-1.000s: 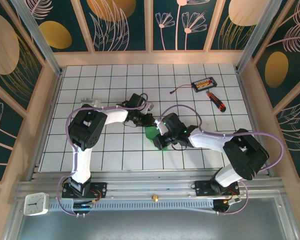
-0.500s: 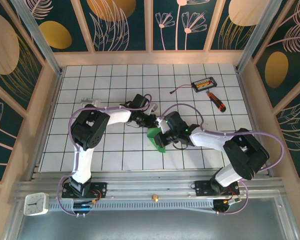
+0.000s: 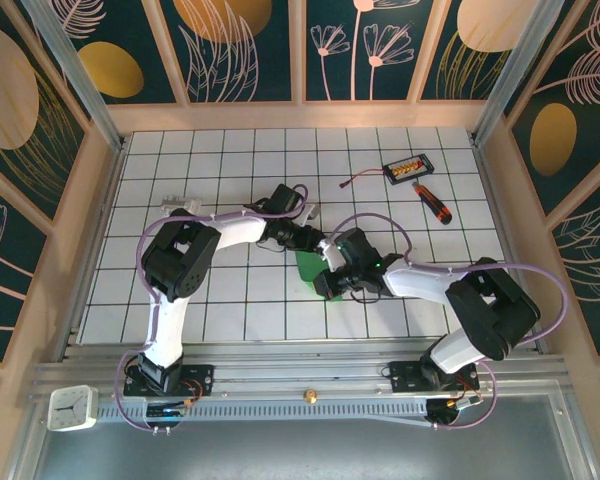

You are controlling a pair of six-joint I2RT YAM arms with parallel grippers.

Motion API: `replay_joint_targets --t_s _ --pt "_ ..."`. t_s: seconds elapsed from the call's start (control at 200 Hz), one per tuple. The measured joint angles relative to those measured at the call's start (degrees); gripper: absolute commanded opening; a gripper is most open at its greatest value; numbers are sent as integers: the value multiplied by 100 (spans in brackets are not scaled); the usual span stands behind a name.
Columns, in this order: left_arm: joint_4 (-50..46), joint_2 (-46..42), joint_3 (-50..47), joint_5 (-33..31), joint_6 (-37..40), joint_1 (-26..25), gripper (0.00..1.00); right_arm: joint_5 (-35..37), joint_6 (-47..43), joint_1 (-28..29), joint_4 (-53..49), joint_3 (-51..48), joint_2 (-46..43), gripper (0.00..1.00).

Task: Fold a paper plane with a square sheet of paper (pick it up from the middle)

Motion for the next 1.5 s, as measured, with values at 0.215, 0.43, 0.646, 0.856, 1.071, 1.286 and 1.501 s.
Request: replay_joint_targets --t_s 0.215,0.43,0.646,0.856,1.071,1.286,1.501 --pt "72 -435 -140 -295 -166 2 46 -192 149 -42 238 -175 -116 1" --pt "352 -1134 -905 -345 -586 7 23 -291 306 -57 437 -184 -116 1" --pt "330 -981 -1003 -334 -621 7 13 -332 442 -59 625 -184 -116 1" --pt "92 -407 -540 -302 -306 7 9 -422 437 -61 643 -151 0 2" --pt "-214 -96 -212 -304 125 13 8 -553 428 -173 623 79 238 3" --pt "-459 7 7 -372 496 13 9 -638 380 -326 625 164 413 4" --pt "-518 57 92 -387 654 11 8 -769 260 -494 625 210 595 5"
